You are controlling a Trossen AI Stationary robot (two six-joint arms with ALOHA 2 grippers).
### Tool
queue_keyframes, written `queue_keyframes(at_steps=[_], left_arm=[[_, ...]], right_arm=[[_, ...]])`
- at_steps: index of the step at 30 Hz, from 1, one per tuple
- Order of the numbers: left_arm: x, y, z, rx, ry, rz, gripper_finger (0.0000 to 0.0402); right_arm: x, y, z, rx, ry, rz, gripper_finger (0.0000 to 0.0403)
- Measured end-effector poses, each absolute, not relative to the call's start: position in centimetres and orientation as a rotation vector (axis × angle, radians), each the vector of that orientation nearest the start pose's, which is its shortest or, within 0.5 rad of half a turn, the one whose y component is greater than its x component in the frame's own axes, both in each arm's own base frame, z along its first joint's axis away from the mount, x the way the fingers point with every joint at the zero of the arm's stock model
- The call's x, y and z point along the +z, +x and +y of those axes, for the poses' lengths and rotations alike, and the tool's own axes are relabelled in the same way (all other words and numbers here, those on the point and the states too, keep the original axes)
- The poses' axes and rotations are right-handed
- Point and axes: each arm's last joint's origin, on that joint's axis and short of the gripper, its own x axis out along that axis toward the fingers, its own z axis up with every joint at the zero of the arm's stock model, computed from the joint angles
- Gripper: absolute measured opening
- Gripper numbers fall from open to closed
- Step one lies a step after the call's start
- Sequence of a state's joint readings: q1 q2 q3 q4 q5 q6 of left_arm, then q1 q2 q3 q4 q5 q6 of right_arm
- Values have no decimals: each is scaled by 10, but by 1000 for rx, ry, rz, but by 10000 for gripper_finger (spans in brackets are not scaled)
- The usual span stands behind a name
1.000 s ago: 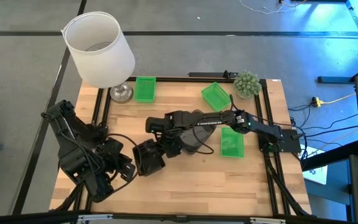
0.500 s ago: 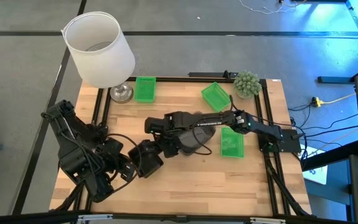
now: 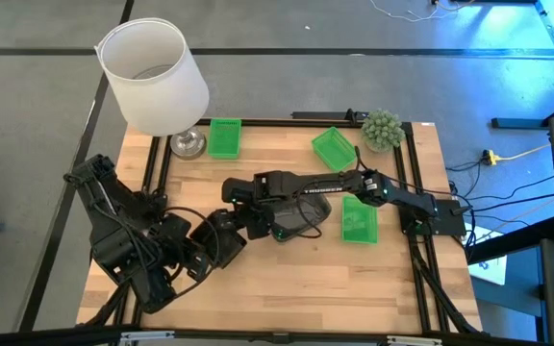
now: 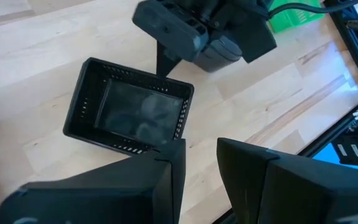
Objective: Stack baskets by color
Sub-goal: Stack the top black bin on top of the bottom black bin
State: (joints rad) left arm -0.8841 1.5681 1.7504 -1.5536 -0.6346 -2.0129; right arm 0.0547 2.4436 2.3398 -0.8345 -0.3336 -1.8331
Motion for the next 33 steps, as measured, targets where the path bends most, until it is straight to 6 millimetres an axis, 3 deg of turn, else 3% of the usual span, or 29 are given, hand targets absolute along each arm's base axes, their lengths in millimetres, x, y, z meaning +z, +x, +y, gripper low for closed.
queue_keyframes(at_steps=[13, 18, 21, 25, 33], left_arm=[[382, 183, -196, 725, -893, 709, 82], [382, 183, -196, 725, -891, 710, 82], [382, 181, -196, 718, -869, 718, 82], [381, 179, -198, 667, -762, 755, 82], [381, 171, -205, 546, -554, 819, 82]], right_arm=[[233, 530, 38, 959, -1379, 419, 63], [234, 533, 33, 770, -1403, 588, 80], [241, 533, 29, 583, -1238, 711, 78], [264, 523, 29, 408, -952, 777, 77], [315, 492, 54, 233, -407, 799, 77]])
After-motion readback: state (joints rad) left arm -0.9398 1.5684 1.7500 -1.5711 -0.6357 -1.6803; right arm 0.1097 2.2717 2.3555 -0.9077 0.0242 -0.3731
